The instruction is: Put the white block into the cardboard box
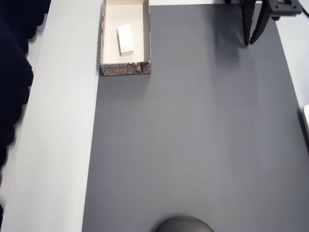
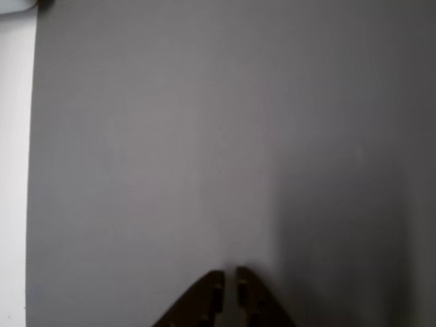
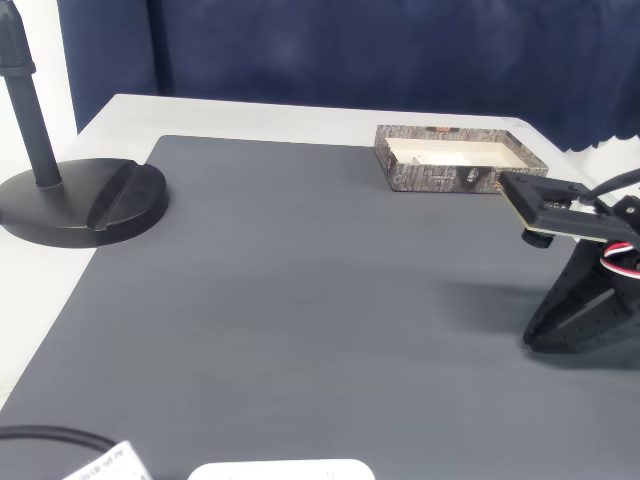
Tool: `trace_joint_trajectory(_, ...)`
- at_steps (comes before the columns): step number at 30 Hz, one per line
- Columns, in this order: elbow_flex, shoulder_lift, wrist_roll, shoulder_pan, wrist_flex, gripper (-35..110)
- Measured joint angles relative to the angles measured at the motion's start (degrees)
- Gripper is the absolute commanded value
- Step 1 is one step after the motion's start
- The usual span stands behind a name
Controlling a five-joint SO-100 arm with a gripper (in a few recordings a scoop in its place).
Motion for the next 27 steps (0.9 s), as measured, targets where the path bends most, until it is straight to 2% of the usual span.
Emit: trace_joint_trajectory(27,0.0,0.0,-1.1,0.0,0.0,-2)
